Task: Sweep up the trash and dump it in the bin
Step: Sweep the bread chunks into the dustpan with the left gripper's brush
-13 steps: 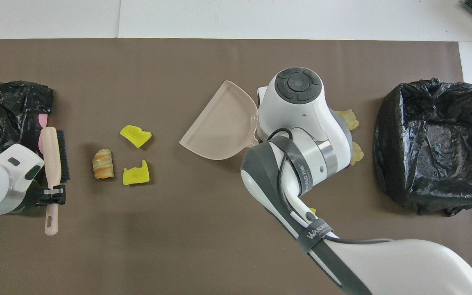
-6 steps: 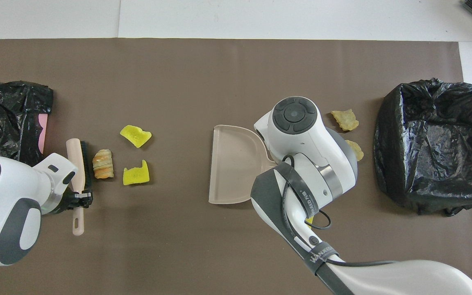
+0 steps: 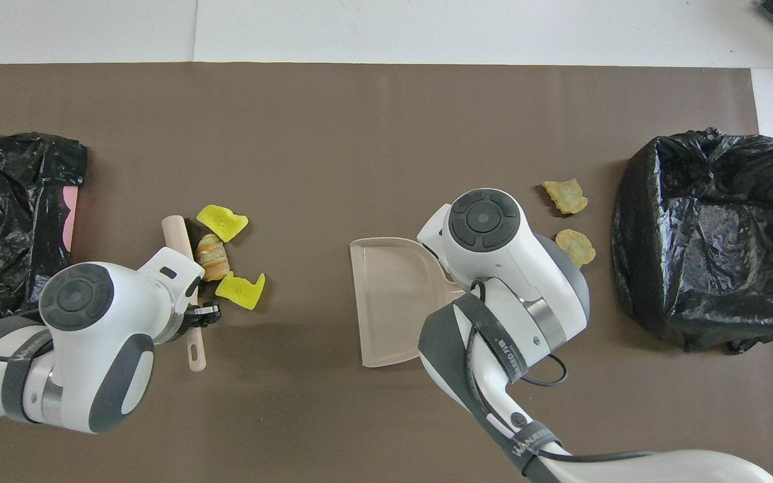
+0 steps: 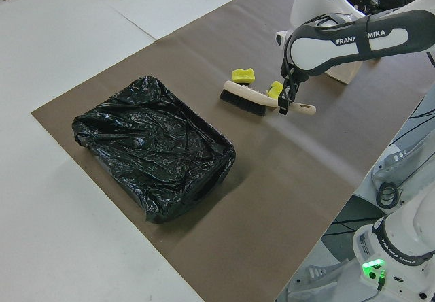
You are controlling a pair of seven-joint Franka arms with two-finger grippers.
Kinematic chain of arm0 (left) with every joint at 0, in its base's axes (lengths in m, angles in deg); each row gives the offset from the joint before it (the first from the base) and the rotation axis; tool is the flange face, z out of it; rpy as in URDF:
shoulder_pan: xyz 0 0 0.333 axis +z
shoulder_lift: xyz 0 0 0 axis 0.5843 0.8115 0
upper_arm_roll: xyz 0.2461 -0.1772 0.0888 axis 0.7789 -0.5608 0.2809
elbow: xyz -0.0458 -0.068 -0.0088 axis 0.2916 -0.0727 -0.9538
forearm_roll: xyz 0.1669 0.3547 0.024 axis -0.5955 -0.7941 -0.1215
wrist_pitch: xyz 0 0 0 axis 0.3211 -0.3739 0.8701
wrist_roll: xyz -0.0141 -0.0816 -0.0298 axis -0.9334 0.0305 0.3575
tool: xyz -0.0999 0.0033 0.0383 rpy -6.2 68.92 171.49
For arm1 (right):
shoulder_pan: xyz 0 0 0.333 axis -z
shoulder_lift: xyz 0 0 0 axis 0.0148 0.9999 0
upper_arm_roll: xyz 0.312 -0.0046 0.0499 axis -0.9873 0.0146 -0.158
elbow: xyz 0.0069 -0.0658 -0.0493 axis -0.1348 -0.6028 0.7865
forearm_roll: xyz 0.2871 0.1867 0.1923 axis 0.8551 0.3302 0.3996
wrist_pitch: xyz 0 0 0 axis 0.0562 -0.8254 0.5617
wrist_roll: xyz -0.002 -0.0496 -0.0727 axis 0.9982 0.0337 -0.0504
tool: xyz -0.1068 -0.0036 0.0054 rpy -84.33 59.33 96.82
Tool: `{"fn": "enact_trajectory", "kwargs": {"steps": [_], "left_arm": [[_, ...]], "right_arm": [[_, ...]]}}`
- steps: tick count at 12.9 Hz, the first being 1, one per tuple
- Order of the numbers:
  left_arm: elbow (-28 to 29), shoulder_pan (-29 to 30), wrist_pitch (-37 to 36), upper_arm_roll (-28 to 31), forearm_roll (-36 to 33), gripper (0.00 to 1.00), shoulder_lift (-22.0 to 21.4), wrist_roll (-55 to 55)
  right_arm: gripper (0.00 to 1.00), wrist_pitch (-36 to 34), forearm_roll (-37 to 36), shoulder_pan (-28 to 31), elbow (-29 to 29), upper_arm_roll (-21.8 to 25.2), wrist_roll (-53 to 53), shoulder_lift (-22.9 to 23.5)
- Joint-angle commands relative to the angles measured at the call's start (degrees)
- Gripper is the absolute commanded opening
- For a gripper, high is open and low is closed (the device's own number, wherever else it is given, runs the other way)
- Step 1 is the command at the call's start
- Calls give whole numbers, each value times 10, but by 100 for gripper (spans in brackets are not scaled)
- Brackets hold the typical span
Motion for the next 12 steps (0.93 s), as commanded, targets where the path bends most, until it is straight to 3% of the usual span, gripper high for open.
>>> {"fn": "enact_trajectory", "kwargs": {"steps": [1,6,12], "left_arm": [[-3,-56,34,7,3,0,17,-19],[-11,-152,37,5,66,0,15,-15],[-23,-236,45,2,127,0,11,-10]], "right_arm": [[0,31,-13,2,-23,-4,7,-13],[0,80,-13,-6,-23,-4,-38,6],[0,88,-12,-5,-23,-4,-39,8]]}}
